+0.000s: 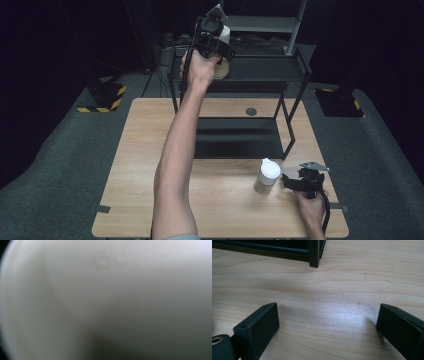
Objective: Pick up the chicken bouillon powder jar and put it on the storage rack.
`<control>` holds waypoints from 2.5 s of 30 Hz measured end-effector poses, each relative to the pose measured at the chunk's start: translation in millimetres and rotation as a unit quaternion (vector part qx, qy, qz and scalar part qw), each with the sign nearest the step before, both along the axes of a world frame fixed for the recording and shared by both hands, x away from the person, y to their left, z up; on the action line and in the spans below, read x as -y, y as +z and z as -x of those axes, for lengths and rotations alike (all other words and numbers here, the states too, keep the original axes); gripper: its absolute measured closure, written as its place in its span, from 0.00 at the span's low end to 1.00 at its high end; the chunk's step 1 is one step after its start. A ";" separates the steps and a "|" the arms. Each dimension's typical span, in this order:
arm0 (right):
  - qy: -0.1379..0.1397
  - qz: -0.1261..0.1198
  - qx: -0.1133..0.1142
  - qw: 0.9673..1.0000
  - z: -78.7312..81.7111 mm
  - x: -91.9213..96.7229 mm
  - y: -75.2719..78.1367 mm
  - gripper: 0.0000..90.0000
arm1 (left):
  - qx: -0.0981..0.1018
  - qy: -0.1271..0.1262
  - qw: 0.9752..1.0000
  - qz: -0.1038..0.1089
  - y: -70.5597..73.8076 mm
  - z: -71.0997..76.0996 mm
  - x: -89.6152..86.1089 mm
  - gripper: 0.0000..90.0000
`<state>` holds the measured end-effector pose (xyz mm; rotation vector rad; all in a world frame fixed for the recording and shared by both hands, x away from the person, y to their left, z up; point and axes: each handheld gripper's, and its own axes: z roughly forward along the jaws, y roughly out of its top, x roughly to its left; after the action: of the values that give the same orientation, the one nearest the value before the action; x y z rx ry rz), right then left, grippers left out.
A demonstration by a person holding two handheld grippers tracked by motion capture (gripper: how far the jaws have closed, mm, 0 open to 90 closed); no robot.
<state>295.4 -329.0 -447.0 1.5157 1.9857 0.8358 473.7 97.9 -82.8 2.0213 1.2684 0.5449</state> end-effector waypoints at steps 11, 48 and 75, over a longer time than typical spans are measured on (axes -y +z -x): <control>0.000 0.000 0.000 1.000 -0.1 0.1 0.0 0.04 | 0.026 0.004 1.000 -0.002 -5.5 11.3 3.9 0.06; -0.002 -0.003 -0.001 1.000 0.0 -0.3 0.0 0.04 | 0.064 -0.023 0.998 0.004 -25.8 94.9 -29.4 0.01; -0.002 -0.003 0.000 1.000 0.0 -0.3 -0.2 0.04 | 0.076 -0.050 0.996 -0.001 -79.5 128.1 -42.1 0.01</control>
<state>295.4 -328.7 -447.2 1.5217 1.9814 0.8401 345.6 140.0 -162.3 1.9926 1.0694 0.6400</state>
